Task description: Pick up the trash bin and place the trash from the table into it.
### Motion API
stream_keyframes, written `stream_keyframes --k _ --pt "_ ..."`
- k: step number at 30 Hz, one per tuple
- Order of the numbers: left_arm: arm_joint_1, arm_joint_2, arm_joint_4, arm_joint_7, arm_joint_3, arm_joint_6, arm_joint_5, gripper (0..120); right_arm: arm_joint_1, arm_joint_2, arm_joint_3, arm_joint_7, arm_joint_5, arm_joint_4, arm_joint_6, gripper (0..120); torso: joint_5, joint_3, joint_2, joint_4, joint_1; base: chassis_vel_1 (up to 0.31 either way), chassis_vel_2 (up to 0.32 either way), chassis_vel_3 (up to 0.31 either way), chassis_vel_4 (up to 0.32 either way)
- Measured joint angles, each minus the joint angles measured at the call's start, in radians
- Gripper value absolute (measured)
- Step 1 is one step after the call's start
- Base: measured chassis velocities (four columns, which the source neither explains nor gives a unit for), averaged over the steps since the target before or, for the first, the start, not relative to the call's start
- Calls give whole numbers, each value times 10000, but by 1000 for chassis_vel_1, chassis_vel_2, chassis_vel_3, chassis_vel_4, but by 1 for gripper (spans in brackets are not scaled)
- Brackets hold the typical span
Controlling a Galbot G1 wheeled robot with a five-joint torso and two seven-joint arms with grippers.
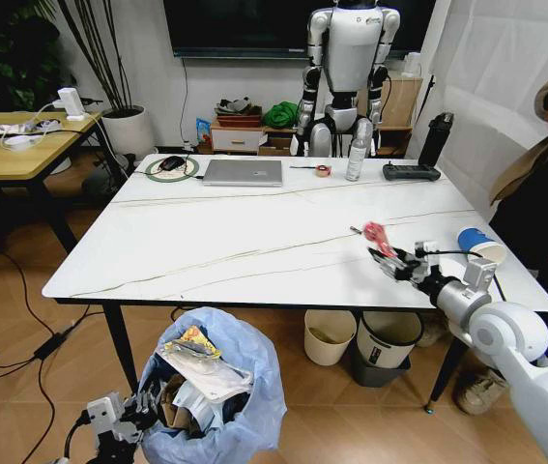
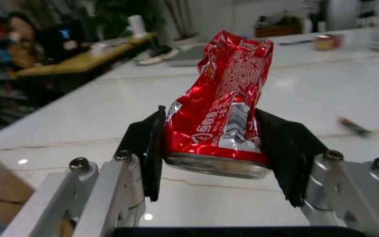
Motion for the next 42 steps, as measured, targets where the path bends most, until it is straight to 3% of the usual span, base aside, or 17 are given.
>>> stream_keyframes --k 7,8,12,13,19,26,42 --pt "20 -28 48 -8 3 55 -72 0 1302 255 -3086 -369 755 1933 398 47 -4 -1 0 1 -1 0 0 0 0" --pt "20 -28 48 -8 3 55 -72 0 1302 255 -3086 -369 755 1933 398 47 -4 -1 0 1 -1 0 0 0 0" --pt "58 -58 56 -29 6 97 -46 0 2090 501 -5143 -466 715 1909 388 47 -4 0 0 3 0 0 0 0 0" --pt "58 -58 56 -29 6 97 -46 0 2090 501 -5143 -466 715 1909 388 47 -4 0 0 3 0 0 0 0 0" --pt "70 -122 -14 -27 -36 117 13 0 2418 865 -7550 -616 -114 1034 486 47 -1 0 0 2 -1 0 0 0 0" --pt "7 -211 -84 -40 25 141 99 0 2381 1037 -8345 -498 -767 582 454 47 -1 0 0 1 -2 0 0 0 0" --pt "-25 -268 -201 -87 293 138 395 0 1763 481 -8129 6 -3271 620 -32 47 0 0 0 0 -1 0 0 0 0"
